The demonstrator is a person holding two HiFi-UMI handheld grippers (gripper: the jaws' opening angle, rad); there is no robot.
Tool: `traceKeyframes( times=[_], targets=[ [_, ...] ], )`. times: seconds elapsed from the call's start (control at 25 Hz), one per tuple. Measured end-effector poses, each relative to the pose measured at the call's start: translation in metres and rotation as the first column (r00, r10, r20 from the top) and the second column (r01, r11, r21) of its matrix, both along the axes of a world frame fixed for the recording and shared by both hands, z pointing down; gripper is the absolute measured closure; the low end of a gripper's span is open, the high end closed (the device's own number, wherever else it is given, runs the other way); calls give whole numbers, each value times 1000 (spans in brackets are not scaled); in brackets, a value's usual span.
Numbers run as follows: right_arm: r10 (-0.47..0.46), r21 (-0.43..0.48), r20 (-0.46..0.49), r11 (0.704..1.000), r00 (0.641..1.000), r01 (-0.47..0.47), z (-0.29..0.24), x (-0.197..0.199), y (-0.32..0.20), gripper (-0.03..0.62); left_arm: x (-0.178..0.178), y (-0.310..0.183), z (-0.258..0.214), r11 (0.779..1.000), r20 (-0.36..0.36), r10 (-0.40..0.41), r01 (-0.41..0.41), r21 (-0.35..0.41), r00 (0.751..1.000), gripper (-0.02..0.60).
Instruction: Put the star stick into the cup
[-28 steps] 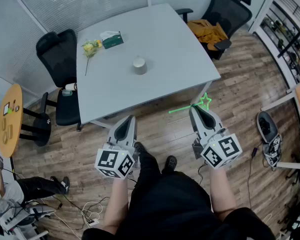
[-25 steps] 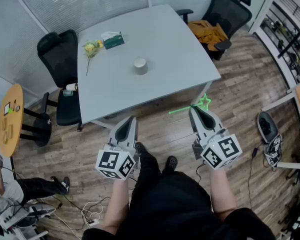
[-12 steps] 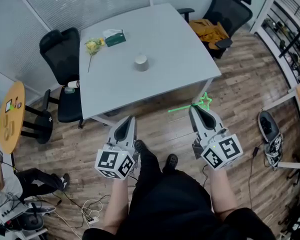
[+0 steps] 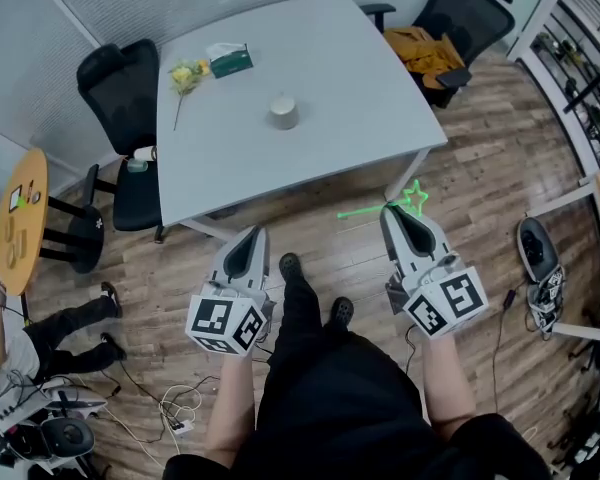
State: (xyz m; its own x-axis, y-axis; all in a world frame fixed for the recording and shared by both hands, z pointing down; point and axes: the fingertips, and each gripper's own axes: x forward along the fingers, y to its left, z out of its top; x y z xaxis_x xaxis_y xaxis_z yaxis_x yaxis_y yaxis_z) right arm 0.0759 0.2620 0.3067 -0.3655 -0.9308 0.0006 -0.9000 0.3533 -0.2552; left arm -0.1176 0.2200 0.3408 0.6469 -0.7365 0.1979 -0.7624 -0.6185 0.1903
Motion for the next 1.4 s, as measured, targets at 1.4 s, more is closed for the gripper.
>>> traceKeyframes(
  times=[1.4],
  targets=[
    [96, -102, 9, 990, 995, -94, 9, -51, -217, 571, -20, -227, 15, 979, -44, 200, -201, -13, 979, 581]
  ],
)
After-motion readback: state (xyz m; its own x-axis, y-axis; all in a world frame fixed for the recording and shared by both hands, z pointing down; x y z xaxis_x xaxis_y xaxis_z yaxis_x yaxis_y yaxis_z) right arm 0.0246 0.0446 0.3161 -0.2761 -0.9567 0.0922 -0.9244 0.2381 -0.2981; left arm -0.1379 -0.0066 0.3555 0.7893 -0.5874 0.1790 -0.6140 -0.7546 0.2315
